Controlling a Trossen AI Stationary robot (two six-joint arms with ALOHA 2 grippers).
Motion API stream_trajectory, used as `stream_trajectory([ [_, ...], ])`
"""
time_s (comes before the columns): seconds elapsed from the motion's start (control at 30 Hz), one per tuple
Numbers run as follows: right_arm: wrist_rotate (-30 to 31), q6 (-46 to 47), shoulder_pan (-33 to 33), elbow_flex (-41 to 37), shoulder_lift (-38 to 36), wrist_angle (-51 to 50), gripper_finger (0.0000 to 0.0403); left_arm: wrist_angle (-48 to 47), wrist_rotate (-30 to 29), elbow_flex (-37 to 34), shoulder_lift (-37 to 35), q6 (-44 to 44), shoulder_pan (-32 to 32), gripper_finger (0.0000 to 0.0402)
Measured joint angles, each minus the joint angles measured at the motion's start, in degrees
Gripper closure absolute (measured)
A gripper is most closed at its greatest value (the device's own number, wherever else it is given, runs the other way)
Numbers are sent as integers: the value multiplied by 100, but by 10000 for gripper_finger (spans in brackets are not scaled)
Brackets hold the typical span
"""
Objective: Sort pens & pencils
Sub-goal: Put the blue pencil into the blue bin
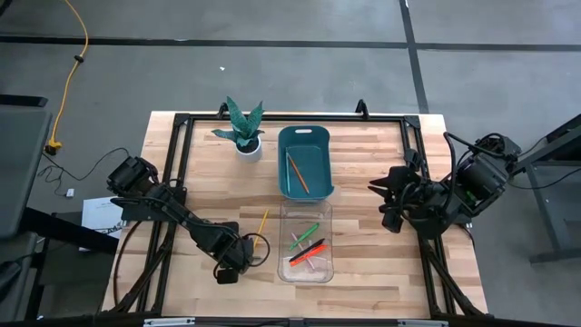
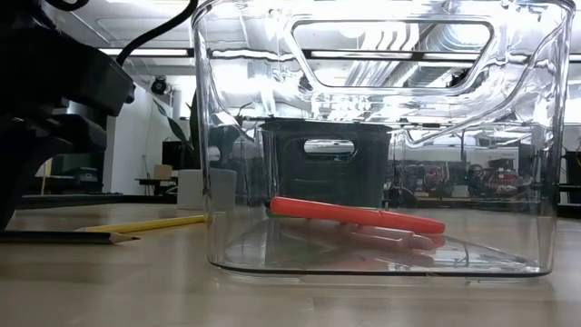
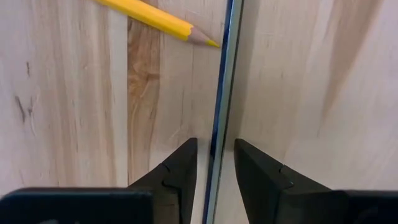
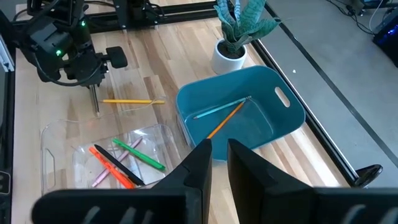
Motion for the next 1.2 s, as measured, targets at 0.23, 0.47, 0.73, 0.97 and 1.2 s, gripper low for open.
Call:
stream_trajectory([
  [0.23, -1, -3, -1, 0, 1, 0, 362, -30, -33, -7, 4, 8, 0, 353],
  [0.47, -2, -3, -2, 0, 0, -1, 362, -25, -31, -7, 8, 10, 2, 386],
  [0.73, -1, -6, -1, 0, 0, -1, 362, -18, -27, -9, 13, 9, 2, 381],
  [0.97, -2, -15, 1, 0, 0, -1, 362, -4, -67, -9, 13, -6, 0, 388],
  [1.2, -2, -21, -1, 0, 0, -1, 362, -4, -98, -9, 13, -31, -4, 392],
])
